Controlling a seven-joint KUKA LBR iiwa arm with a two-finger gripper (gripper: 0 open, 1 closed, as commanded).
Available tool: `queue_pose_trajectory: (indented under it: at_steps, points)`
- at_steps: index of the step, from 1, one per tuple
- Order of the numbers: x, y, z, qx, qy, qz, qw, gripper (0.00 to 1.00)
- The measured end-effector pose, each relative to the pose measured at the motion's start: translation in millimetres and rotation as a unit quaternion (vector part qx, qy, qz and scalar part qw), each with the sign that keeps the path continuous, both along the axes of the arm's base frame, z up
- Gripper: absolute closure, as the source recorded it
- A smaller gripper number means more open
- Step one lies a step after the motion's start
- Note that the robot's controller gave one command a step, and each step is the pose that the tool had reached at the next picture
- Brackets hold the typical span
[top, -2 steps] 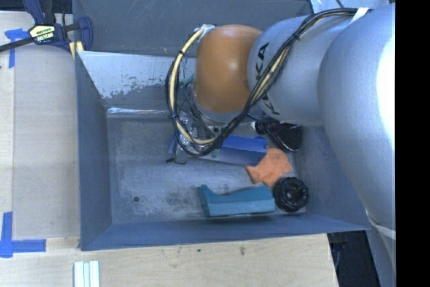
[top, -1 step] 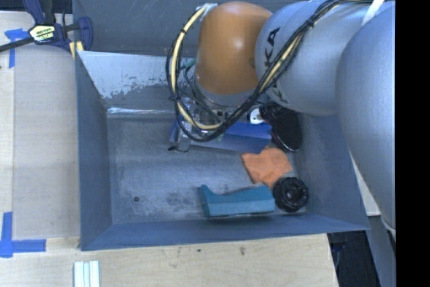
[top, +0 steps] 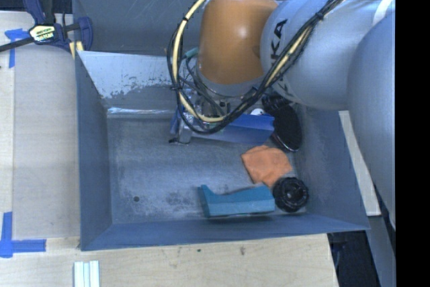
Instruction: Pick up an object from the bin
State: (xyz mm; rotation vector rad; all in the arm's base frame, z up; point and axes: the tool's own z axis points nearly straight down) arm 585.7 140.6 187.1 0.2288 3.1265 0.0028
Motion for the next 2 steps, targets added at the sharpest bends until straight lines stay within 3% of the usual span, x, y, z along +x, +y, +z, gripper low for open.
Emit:
queue_pose_trajectory:
  at_steps: [1,2]
  points:
    - [-8.5,8,2,-0.001,0.0031,0.001,1.0000,1.00]
    - [6.8,25,50,-0.001,0.0047,-0.005,1.0000,1.00]
